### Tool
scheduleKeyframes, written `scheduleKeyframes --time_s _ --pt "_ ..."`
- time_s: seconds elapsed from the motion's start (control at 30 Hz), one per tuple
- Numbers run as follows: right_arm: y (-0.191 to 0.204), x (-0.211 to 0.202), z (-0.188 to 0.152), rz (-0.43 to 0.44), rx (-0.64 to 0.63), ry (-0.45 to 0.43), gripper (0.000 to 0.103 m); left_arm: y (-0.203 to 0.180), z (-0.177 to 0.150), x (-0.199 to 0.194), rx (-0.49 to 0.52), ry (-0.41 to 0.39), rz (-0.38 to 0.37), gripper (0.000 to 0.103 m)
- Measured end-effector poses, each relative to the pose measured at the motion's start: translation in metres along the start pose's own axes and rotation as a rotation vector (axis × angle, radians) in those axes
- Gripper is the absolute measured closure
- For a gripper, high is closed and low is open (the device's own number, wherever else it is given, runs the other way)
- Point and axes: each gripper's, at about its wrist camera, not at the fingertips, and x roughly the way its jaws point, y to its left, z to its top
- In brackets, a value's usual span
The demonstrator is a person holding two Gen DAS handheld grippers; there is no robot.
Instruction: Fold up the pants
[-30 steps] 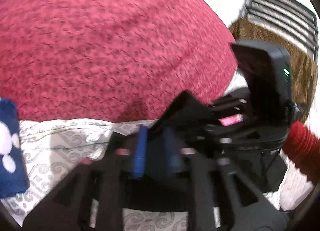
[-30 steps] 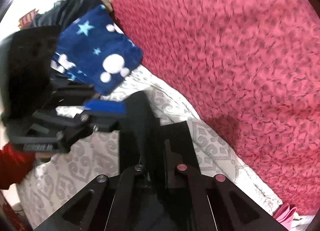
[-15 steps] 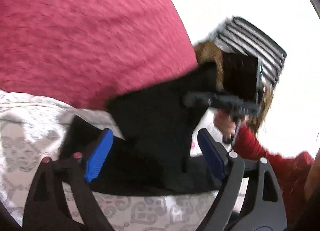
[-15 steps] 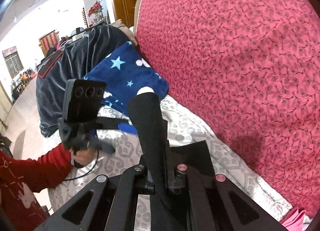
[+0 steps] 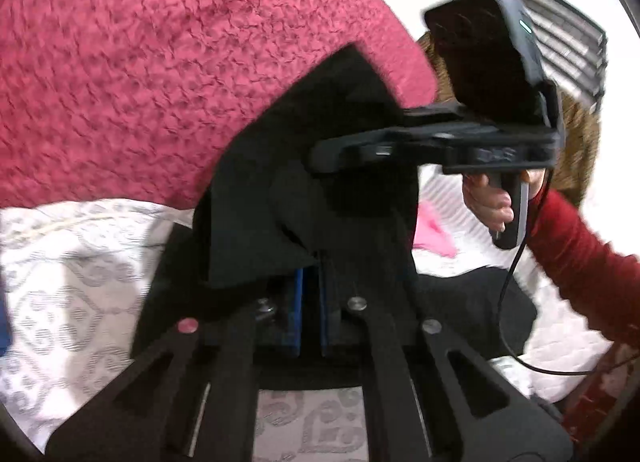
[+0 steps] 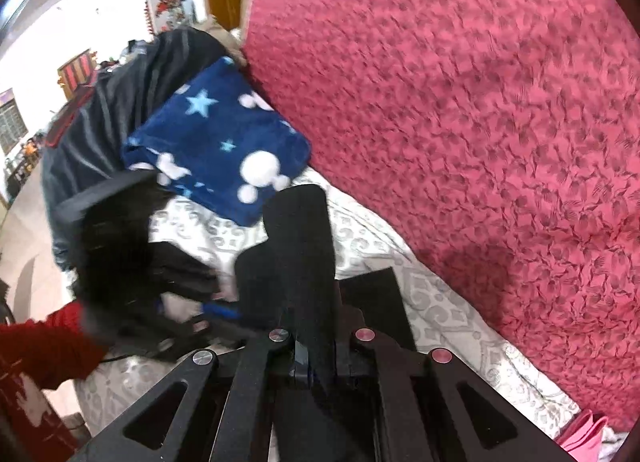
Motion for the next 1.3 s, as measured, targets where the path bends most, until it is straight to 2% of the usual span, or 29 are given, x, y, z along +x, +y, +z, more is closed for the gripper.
scheduleKeyframes --time_s 0.1,0.17,0.3,0.43,0.47,0.53,0.6,0.63,0.7,0.8,0.9,0.93,0.97,1.0,1.03,1.07,1.13,1.23,1.3 --pt "-0.009 0.03 0.008 -0.016 0.003 0.047 0.1 -0.007 0.0 0.003 0.031 0.039 0.161 0.096" --pt "-0.015 0.055 0.012 -0.028 0.007 0.082 0.1 -0.004 -0.002 0.011 0.028 0.096 0.289 0.096" --pt "-0.026 0.123 0.012 -0.034 0.014 0.19 0.098 0.026 -0.01 0.029 -0.07 0.175 0.393 0.096" --pt "-0.039 0.183 -0.003 -0.115 0.032 0.305 0.097 0.057 -0.024 0.045 -0.123 0.256 0.505 0.096" --pt "-0.044 0.193 -0.007 -0.126 0.05 0.324 0.097 0.066 -0.026 0.046 -0.153 0.273 0.507 0.096" --pt "-0.05 0.192 -0.009 -0.111 0.084 0.307 0.096 0.074 -0.027 0.045 -0.188 0.278 0.498 0.096" --pt "-0.056 0.181 -0.007 -0.124 0.118 0.283 0.084 0.077 -0.027 0.042 -0.212 0.26 0.471 0.093" --pt "-0.058 0.173 -0.006 -0.147 0.117 0.267 0.074 0.079 -0.027 0.04 -0.229 0.252 0.445 0.087" --pt "-0.059 0.158 -0.004 -0.165 0.103 0.235 0.073 0.083 -0.027 0.04 -0.269 0.234 0.371 0.054" --pt "-0.064 0.146 -0.004 -0.121 0.136 0.228 0.073 0.087 -0.029 0.046 -0.276 0.229 0.369 0.051" --pt "-0.066 0.149 -0.004 -0.136 0.139 0.241 0.073 0.094 -0.028 0.065 -0.284 0.243 0.383 0.051" --pt "-0.067 0.151 -0.005 -0.133 0.145 0.248 0.073 0.093 -0.028 0.072 -0.277 0.246 0.384 0.052" --pt "-0.067 0.152 -0.006 -0.128 0.15 0.254 0.074 0.092 -0.028 0.076 -0.262 0.247 0.391 0.061" --pt "-0.066 0.154 -0.007 -0.133 0.146 0.259 0.074 0.089 -0.027 0.082 -0.245 0.25 0.401 0.085" --pt "-0.063 0.157 -0.007 -0.143 0.142 0.259 0.09 0.088 -0.027 0.085 -0.232 0.254 0.412 0.096" --pt "-0.06 0.158 -0.006 -0.144 0.139 0.259 0.097 0.087 -0.026 0.086 -0.226 0.251 0.414 0.097" --pt "-0.056 0.152 -0.006 -0.127 0.138 0.231 0.097 0.078 -0.022 0.078 -0.204 0.216 0.419 0.098" --pt "-0.044 0.122 0.002 -0.007 0.11 0.152 0.097 0.052 -0.006 0.044 -0.182 0.148 0.444 0.098" --pt "-0.042 0.109 0.008 0.013 0.082 0.12 0.097 0.038 0.005 0.025 -0.163 0.124 0.479 0.098"
